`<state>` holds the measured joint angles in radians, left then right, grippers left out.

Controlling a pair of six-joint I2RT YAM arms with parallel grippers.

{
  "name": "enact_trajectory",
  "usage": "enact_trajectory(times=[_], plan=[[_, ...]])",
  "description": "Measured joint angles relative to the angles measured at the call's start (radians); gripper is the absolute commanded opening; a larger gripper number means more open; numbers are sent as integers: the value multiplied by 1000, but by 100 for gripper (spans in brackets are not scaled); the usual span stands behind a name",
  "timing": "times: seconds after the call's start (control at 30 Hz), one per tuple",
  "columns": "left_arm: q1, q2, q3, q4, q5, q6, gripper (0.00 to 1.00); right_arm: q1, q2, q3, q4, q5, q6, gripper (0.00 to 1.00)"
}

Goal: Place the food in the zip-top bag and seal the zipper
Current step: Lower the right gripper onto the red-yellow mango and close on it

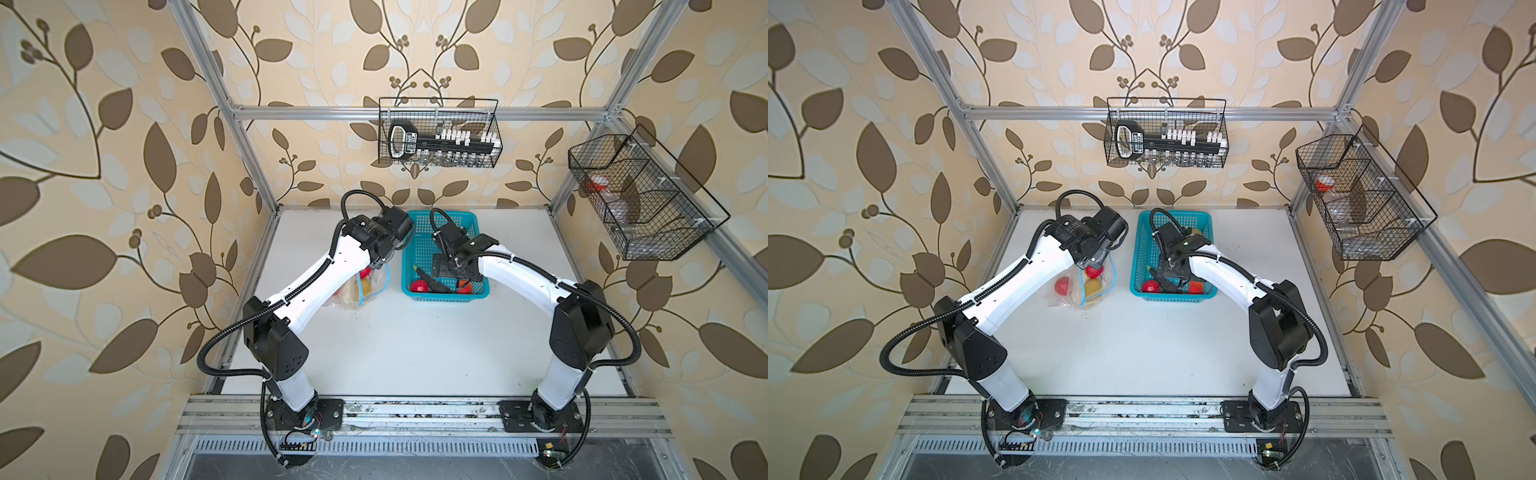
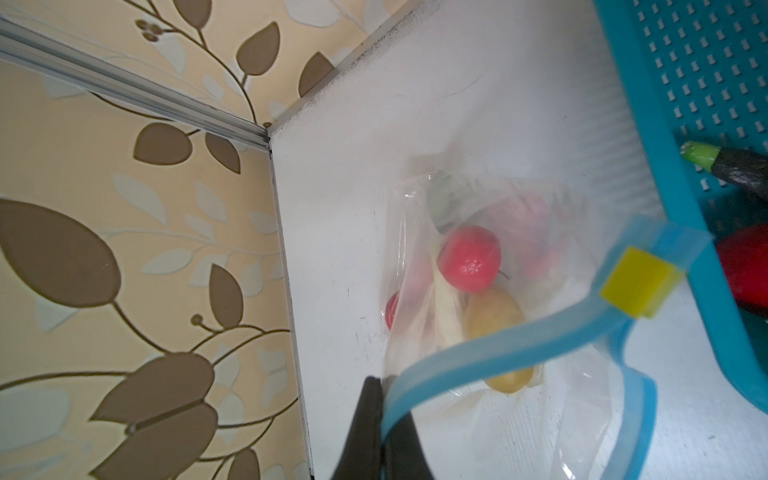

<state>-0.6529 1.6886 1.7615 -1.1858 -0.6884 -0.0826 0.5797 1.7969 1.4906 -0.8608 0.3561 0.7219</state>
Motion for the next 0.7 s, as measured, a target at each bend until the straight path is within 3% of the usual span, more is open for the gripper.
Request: enact_trajectory(times=[0.3, 0.7], plan=[[7, 3, -3, 7, 1, 1, 0, -13, 50, -7, -11, 7, -1, 99], [31, 3, -32, 20, 3, 5, 0, -22, 105, -19, -8, -16, 6, 86]])
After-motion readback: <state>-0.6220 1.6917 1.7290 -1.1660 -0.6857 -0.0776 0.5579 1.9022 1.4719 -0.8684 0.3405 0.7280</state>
